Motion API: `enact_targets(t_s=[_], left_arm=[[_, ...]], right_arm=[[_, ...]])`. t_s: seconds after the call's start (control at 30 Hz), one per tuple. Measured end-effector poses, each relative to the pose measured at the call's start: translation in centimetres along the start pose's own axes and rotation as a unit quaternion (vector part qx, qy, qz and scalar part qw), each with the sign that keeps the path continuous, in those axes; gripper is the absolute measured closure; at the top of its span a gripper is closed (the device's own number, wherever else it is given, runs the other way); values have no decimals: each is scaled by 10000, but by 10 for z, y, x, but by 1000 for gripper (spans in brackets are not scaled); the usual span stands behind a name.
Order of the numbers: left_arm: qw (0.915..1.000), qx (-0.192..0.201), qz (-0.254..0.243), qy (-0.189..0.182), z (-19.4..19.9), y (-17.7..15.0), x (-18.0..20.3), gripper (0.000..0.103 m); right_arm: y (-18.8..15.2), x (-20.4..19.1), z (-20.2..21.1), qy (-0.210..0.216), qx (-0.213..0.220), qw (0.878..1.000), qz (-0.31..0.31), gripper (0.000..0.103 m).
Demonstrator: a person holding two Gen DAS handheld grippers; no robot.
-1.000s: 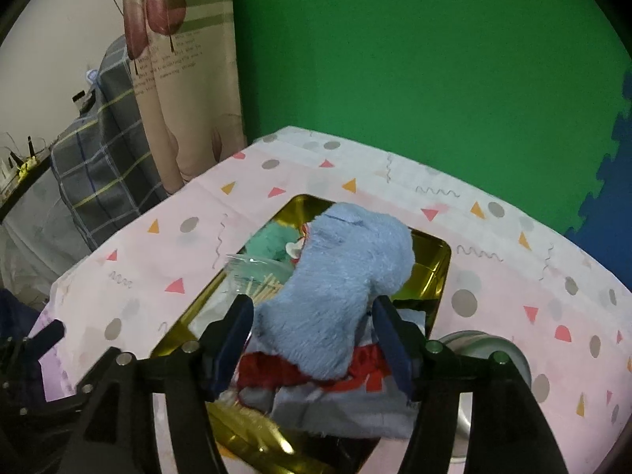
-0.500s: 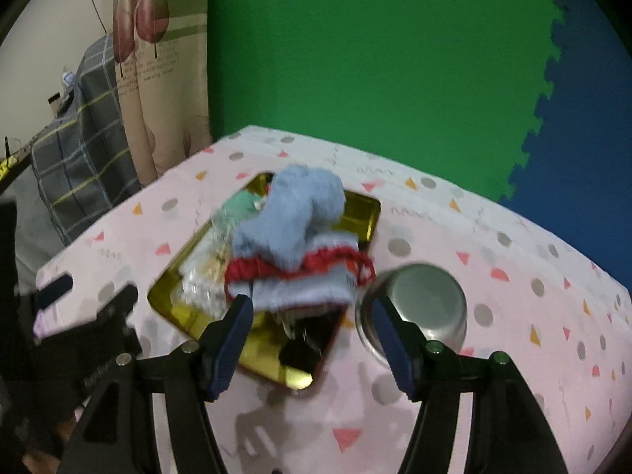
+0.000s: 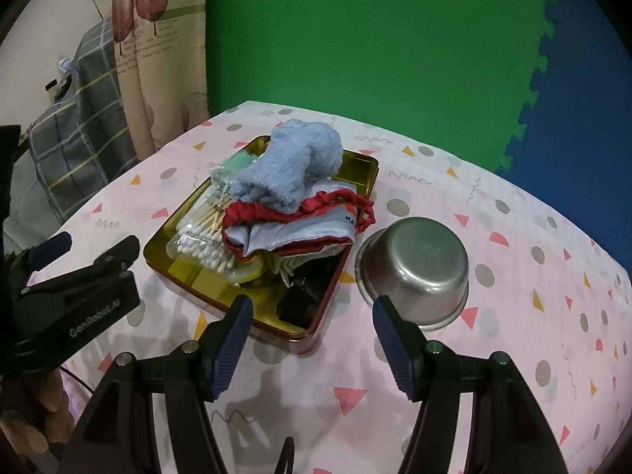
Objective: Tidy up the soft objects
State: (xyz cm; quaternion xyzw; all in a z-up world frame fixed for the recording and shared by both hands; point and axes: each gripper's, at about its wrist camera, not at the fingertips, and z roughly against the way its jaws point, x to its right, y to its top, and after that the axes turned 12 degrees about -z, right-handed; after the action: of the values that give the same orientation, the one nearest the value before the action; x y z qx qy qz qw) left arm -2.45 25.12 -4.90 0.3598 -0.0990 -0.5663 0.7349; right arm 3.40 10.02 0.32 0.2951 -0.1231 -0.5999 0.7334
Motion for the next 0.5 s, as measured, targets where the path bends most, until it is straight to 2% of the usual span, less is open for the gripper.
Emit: enact_targets(t_s=[0.5], left_arm=[[10000, -28, -9, -17, -2, 0, 2, 22]], right_arm=[[-5, -7, -6, 24, -99, 9999, 123, 38]])
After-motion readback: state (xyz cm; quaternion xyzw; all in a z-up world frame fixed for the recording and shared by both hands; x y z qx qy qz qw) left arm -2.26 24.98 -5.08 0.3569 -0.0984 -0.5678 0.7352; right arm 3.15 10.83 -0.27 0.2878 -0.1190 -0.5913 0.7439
